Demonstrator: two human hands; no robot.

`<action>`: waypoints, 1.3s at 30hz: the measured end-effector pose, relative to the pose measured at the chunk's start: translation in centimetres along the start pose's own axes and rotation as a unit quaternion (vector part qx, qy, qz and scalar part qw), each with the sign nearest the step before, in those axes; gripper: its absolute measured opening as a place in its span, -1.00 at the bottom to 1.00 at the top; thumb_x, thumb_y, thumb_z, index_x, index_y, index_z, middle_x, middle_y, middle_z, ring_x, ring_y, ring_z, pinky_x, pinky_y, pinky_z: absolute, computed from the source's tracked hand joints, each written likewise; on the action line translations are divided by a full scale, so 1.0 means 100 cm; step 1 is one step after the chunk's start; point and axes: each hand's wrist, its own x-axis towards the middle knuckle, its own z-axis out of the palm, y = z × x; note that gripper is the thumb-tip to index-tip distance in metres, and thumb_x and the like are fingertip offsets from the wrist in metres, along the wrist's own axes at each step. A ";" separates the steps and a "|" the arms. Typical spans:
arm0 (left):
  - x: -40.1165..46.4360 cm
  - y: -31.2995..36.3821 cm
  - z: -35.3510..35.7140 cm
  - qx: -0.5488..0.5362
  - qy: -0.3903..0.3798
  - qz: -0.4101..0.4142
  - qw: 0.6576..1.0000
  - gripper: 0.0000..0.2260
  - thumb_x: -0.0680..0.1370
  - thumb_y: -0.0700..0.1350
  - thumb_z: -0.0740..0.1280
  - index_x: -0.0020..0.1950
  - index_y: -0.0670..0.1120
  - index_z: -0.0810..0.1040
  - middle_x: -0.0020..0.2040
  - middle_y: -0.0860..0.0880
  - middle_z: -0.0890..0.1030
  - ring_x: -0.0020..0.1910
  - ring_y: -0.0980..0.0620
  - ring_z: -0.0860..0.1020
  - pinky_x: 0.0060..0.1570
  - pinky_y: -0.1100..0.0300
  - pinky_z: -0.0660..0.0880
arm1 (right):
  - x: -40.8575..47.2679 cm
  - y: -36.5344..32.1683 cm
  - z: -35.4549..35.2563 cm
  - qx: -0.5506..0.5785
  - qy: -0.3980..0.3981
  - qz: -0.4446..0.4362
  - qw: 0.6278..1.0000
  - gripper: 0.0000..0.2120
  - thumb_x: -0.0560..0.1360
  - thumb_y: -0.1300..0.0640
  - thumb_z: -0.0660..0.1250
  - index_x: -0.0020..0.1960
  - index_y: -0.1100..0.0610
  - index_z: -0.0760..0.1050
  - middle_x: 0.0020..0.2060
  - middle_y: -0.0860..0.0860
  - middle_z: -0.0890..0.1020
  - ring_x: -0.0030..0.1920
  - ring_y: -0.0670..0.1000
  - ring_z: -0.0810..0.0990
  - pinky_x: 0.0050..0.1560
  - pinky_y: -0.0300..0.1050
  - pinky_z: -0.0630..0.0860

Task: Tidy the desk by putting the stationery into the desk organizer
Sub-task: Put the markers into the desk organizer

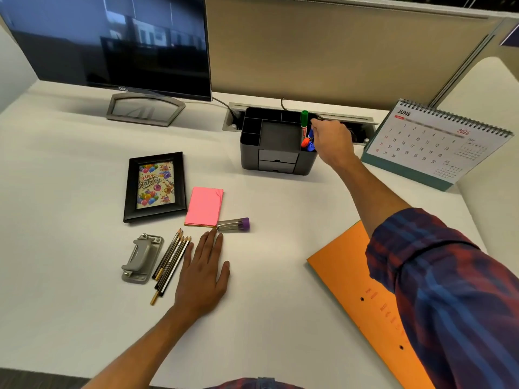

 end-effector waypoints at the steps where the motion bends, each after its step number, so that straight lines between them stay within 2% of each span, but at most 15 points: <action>1: 0.000 0.000 0.000 0.000 -0.001 0.000 1.000 -0.42 0.60 0.08 0.01 0.59 -0.08 0.07 0.59 -0.04 0.10 0.57 0.02 0.04 0.52 -0.01 -0.08 | 0.000 -0.001 0.000 0.002 -0.008 0.016 1.000 -0.79 0.64 0.19 0.15 0.23 0.20 0.45 -0.01 0.20 0.64 -0.08 0.19 0.58 -0.13 0.03 0.51; 7: 0.000 0.001 -0.001 -0.004 -0.006 -0.002 1.000 -0.42 0.60 0.09 0.00 0.60 -0.06 0.04 0.60 -0.01 0.05 0.57 0.03 0.02 0.52 -0.02 -0.07 | 0.010 -0.005 0.004 0.032 0.017 0.027 0.999 -0.67 0.65 0.01 0.09 0.23 0.20 0.46 0.09 0.16 0.58 0.06 0.20 0.56 -0.09 0.02 0.43; 9: 0.000 0.001 -0.001 -0.009 -0.003 -0.002 1.000 -0.42 0.60 0.09 0.01 0.60 -0.06 0.06 0.60 -0.02 0.07 0.57 0.02 0.04 0.52 -0.01 -0.07 | 0.018 -0.004 0.004 0.048 0.008 0.018 0.999 -0.57 0.63 -0.04 0.11 0.39 0.20 0.35 0.31 0.15 0.47 0.26 0.19 0.47 0.12 0.09 0.46; 11: 0.000 0.001 -0.002 -0.012 -0.003 -0.001 1.000 -0.42 0.60 0.09 0.01 0.60 -0.07 0.05 0.60 -0.02 0.07 0.57 0.03 0.04 0.52 -0.02 -0.07 | 0.026 -0.003 0.006 0.057 -0.040 -0.015 0.997 -0.43 0.63 -0.09 0.10 0.53 0.18 0.15 0.50 0.10 0.25 0.45 0.16 0.28 0.32 0.16 0.35; 13: -0.001 0.001 -0.002 -0.009 -0.004 -0.001 1.000 -0.42 0.60 0.09 0.01 0.60 -0.06 0.04 0.60 -0.01 0.05 0.57 0.04 0.01 0.52 -0.02 -0.07 | 0.032 -0.003 0.008 0.050 -0.100 -0.042 0.993 -0.38 0.63 -0.15 0.07 0.57 0.15 0.03 0.56 0.07 0.12 0.53 0.12 0.14 0.42 0.18 0.24; 14: 0.000 0.001 -0.002 -0.008 -0.004 -0.001 1.000 -0.42 0.60 0.09 0.00 0.60 -0.06 0.03 0.61 -0.01 0.04 0.57 0.04 0.00 0.52 -0.02 -0.08 | 0.033 -0.002 0.010 0.047 -0.115 -0.048 0.991 -0.37 0.63 -0.16 0.06 0.57 0.15 0.04 0.56 0.07 0.12 0.53 0.11 0.13 0.43 0.18 0.23; 16: 0.000 0.001 -0.001 -0.009 -0.003 0.000 1.000 -0.42 0.60 0.09 0.01 0.60 -0.06 0.04 0.60 -0.01 0.04 0.57 0.03 0.01 0.52 -0.01 -0.09 | 0.033 0.000 0.013 0.054 -0.105 -0.048 0.992 -0.41 0.63 -0.15 0.09 0.52 0.17 0.16 0.50 0.10 0.25 0.48 0.13 0.25 0.37 0.14 0.31; 19: 0.000 0.000 -0.001 -0.009 -0.003 0.000 1.000 -0.42 0.60 0.08 0.01 0.60 -0.07 0.05 0.60 -0.02 0.06 0.57 0.03 0.03 0.52 -0.03 -0.07 | 0.026 -0.001 0.016 0.077 -0.045 -0.039 0.995 -0.57 0.62 -0.13 0.13 0.27 0.17 0.45 0.20 0.10 0.51 0.16 0.14 0.53 0.09 0.05 0.45; 21: 0.000 0.000 -0.001 -0.009 -0.003 0.000 1.000 -0.42 0.60 0.08 0.02 0.60 -0.07 0.05 0.60 -0.03 0.07 0.57 0.03 0.02 0.52 -0.04 -0.07 | 0.019 -0.003 0.022 0.072 -0.017 -0.030 0.997 -0.60 0.62 -0.13 0.12 0.10 0.16 0.53 0.01 0.08 0.58 -0.01 0.12 0.57 -0.05 0.01 0.45; 23: 0.000 0.000 -0.001 -0.005 -0.005 0.000 1.000 -0.42 0.60 0.09 0.01 0.60 -0.06 0.04 0.60 -0.02 0.06 0.57 0.04 0.01 0.52 -0.03 -0.07 | 0.015 -0.007 0.026 0.068 -0.001 -0.025 0.997 -0.59 0.63 -0.12 0.11 0.04 0.18 0.56 -0.07 0.09 0.59 -0.07 0.12 0.57 -0.11 -0.02 0.43; 26: 0.000 0.000 0.000 -0.004 -0.005 0.000 1.000 -0.42 0.60 0.09 0.00 0.60 -0.06 0.03 0.60 -0.02 0.06 0.58 0.04 -0.01 0.52 -0.02 -0.09 | 0.015 -0.007 0.025 0.090 -0.009 -0.018 0.996 -0.59 0.63 -0.11 0.11 0.08 0.19 0.56 -0.06 0.10 0.61 -0.03 0.12 0.57 -0.07 -0.01 0.44; 28: 0.000 0.000 0.000 -0.006 -0.004 0.000 1.000 -0.42 0.60 0.09 0.01 0.60 -0.07 0.04 0.60 -0.02 0.06 0.57 0.04 -0.01 0.52 -0.01 -0.09 | 0.014 -0.007 0.022 0.085 0.005 -0.028 0.996 -0.58 0.62 -0.14 0.12 0.15 0.16 0.54 0.01 0.09 0.61 0.03 0.11 0.56 0.06 0.03 0.45; 31: 0.001 0.000 0.000 -0.008 -0.001 0.002 1.000 -0.42 0.60 0.09 0.02 0.60 -0.07 0.06 0.60 -0.03 0.08 0.57 0.04 0.01 0.52 -0.01 -0.08 | 0.005 -0.010 0.023 0.060 0.076 -0.063 0.993 -0.59 0.60 -0.15 0.16 0.21 0.14 0.53 0.10 0.07 0.60 0.14 0.10 0.53 0.29 0.06 0.33; 35: 0.000 -0.001 0.000 -0.004 -0.001 0.003 1.000 -0.42 0.60 0.09 0.02 0.60 -0.07 0.06 0.60 -0.03 0.07 0.57 0.03 0.02 0.52 -0.01 -0.10 | -0.017 -0.022 0.025 0.058 0.142 -0.130 0.980 -0.72 0.56 -0.03 0.24 0.11 0.13 0.58 0.08 0.04 0.60 0.14 0.05 0.53 0.32 0.05 0.29; 39: 0.000 -0.001 0.001 -0.001 0.000 0.003 1.000 -0.42 0.60 0.09 0.01 0.60 -0.08 0.05 0.60 -0.03 0.07 0.57 0.03 0.01 0.52 0.00 -0.10 | -0.040 -0.042 0.028 0.104 0.161 -0.170 0.967 -0.81 0.53 0.08 0.27 0.00 0.14 0.60 -0.01 0.04 0.63 0.03 0.04 0.56 0.19 -0.02 0.35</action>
